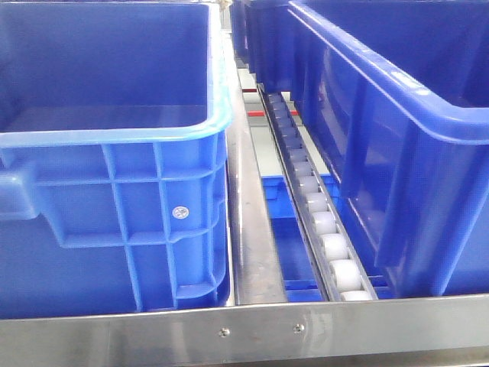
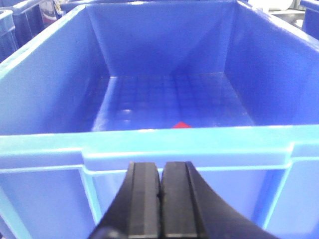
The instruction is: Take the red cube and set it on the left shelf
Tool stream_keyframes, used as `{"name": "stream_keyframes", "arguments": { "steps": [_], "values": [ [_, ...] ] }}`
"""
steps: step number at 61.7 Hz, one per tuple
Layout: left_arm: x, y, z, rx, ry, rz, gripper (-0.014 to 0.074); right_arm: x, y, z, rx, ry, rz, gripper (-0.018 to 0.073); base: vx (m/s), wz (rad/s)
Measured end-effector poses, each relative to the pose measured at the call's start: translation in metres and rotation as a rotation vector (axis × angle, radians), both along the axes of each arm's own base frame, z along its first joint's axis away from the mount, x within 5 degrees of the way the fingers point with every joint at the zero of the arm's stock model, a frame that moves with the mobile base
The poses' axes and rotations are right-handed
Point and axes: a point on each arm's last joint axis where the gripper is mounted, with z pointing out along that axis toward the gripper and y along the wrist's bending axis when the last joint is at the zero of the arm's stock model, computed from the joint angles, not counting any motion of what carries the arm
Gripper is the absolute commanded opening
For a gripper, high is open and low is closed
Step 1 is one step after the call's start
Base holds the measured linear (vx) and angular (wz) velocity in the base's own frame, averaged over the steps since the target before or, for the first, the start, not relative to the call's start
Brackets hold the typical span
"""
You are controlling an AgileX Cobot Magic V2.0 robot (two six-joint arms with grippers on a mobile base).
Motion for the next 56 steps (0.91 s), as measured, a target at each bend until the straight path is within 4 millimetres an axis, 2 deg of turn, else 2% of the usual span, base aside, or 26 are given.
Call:
{"name": "stream_keyframes", "arguments": {
  "steps": [56],
  "values": [
    [0.0000, 0.0000, 0.0000, 0.000, 0.000, 0.000, 0.0106, 0.0000, 0.0001, 0.0032, -0.058, -0.037, 0.000, 0.0050, 0.00, 0.00]
  ]
}}
